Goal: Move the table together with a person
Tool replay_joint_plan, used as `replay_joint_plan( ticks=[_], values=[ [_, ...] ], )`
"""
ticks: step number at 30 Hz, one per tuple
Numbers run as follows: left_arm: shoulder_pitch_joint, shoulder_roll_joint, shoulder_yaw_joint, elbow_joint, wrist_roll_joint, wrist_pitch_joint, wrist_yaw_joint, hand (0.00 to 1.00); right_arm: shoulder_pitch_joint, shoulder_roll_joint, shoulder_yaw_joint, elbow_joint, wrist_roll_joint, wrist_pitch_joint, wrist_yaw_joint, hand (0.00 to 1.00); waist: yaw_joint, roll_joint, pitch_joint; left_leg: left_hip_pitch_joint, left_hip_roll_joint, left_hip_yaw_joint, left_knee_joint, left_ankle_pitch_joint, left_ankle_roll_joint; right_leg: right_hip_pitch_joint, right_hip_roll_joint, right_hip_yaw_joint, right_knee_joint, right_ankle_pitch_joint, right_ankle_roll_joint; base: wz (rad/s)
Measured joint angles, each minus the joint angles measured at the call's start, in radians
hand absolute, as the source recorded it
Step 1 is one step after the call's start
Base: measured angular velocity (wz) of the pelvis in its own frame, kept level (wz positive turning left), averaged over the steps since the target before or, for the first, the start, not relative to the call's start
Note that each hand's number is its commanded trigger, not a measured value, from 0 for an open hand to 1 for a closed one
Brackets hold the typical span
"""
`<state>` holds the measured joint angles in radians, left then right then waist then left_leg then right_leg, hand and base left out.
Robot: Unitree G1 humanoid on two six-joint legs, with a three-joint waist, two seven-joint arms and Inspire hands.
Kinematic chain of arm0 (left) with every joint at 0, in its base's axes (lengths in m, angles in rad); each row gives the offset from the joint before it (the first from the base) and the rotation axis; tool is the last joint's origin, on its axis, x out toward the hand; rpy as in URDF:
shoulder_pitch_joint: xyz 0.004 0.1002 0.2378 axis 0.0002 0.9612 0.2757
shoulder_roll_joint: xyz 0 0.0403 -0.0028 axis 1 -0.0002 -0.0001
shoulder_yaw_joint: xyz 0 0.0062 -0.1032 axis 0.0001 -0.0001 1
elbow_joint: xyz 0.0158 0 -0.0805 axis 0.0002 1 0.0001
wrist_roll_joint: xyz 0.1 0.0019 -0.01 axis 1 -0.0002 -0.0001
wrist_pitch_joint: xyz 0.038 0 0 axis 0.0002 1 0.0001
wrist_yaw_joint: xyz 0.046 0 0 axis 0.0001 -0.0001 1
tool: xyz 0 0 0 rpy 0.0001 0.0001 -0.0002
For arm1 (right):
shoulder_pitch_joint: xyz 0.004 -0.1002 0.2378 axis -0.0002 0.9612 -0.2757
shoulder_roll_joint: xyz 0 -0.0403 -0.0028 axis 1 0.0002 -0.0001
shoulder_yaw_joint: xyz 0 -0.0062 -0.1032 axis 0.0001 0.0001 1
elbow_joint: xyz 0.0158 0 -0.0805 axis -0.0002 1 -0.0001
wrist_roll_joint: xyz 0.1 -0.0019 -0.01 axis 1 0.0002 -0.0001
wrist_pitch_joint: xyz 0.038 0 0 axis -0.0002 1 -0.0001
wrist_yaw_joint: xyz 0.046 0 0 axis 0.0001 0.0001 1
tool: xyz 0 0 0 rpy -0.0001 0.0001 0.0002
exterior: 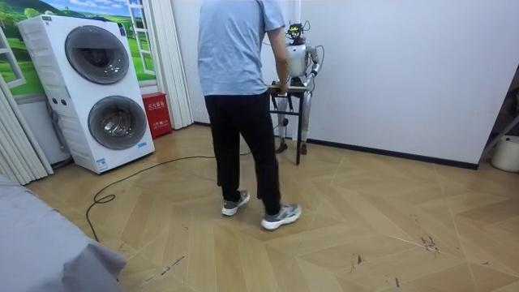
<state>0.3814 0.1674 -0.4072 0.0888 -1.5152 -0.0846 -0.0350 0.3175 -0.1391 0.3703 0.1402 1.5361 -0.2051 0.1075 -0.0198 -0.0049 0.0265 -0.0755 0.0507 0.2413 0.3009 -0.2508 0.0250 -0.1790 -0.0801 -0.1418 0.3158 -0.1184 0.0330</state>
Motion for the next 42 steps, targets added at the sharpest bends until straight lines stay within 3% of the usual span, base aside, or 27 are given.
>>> replay_joint_plan(
  ticks=[4,13,24,27,28,29,31,37,39,42],
  values=[
    [0.000,0.000,0.000,-0.001,-0.002,0.000,0.000,1.00,-0.005,-0.005,0.001,0.000,-0.006,-0.005,-0.003,1.00,0.016,-0.002,0.0008,-0.001,0.013,-0.012,0.005,-0.003,-0.006,0.028,0.016,-0.018,-0.053,0.019,-0.005,0.06],
    [0.015,-0.002,0.004,-0.009,-0.003,-0.004,0.000,1.00,-0.014,-0.010,0.001,0.000,-0.020,0.002,-0.002,1.00,0.041,0.000,0.0019,-0.006,0.012,-0.061,-0.005,0.000,-0.011,0.063,0.016,-0.064,-0.089,0.019,-0.004,0.19],
    [0.031,-0.001,0.011,-0.028,-0.005,-0.009,0.000,1.00,-0.017,-0.005,0.005,0.000,-0.026,0.011,0.005,1.00,0.052,0.011,0.0015,-0.057,0.006,-0.170,0.003,0.031,-0.024,0.091,0.011,-0.151,-0.098,0.013,-0.005,0.35],
    [0.029,-0.005,0.008,-0.028,-0.004,-0.008,0.000,1.00,-0.019,-0.010,0.003,0.000,-0.027,0.008,0.008,1.00,0.046,0.021,-0.0021,-0.108,0.009,-0.170,0.028,0.042,-0.030,0.095,0.005,-0.206,-0.098,-0.003,-0.015,0.76],
    [0.030,-0.001,0.004,-0.027,-0.006,-0.007,0.000,1.00,-0.019,-0.011,0.000,0.000,-0.036,0.007,0.008,1.00,0.025,0.025,-0.0018,-0.120,0.009,-0.150,0.023,0.060,-0.028,0.103,-0.004,-0.240,-0.101,-0.008,-0.015,1.17],
    [0.030,0.002,-0.002,-0.027,-0.013,-0.007,0.000,1.00,-0.017,-0.011,0.000,-0.001,-0.039,0.004,0.008,1.00,0.001,0.026,-0.0031,-0.125,0.011,-0.093,0.012,0.083,-0.020,0.117,-0.015,-0.264,-0.110,-0.024,-0.012,1.25],
    [0.030,0.002,-0.009,-0.027,-0.015,-0.008,0.000,1.00,-0.018,-0.014,-0.002,-0.005,-0.039,0.003,0.008,1.00,-0.010,0.030,-0.0024,-0.129,0.019,-0.015,0.000,0.111,-0.008,0.124,-0.025,-0.302,-0.112,-0.030,-0.009,0.99],
    [0.034,-0.003,-0.017,-0.032,-0.020,-0.029,0.000,1.00,-0.030,-0.023,-0.002,-0.011,-0.044,0.013,0.004,1.00,0.035,0.053,-0.0026,-0.153,0.003,-0.042,0.003,0.134,0.006,0.137,-0.046,-0.383,-0.094,-0.044,-0.003,0.45],
    [0.034,-0.002,-0.019,-0.032,-0.021,-0.032,0.000,1.00,-0.031,-0.025,-0.001,-0.013,-0.045,0.012,0.004,1.00,0.057,0.059,-0.0020,-0.156,-0.003,-0.042,0.003,0.136,0.010,0.134,-0.055,-0.386,-0.083,-0.046,0.002,0.27],
    [0.044,0.002,-0.029,-0.034,-0.021,-0.037,0.000,1.00,-0.025,-0.027,0.002,-0.013,-0.049,0.010,0.002,1.00,0.063,0.062,-0.0017,-0.160,-0.016,-0.052,-0.001,0.145,0.025,0.136,-0.072,-0.377,-0.061,-0.057,0.012,0.37]
  ],
)
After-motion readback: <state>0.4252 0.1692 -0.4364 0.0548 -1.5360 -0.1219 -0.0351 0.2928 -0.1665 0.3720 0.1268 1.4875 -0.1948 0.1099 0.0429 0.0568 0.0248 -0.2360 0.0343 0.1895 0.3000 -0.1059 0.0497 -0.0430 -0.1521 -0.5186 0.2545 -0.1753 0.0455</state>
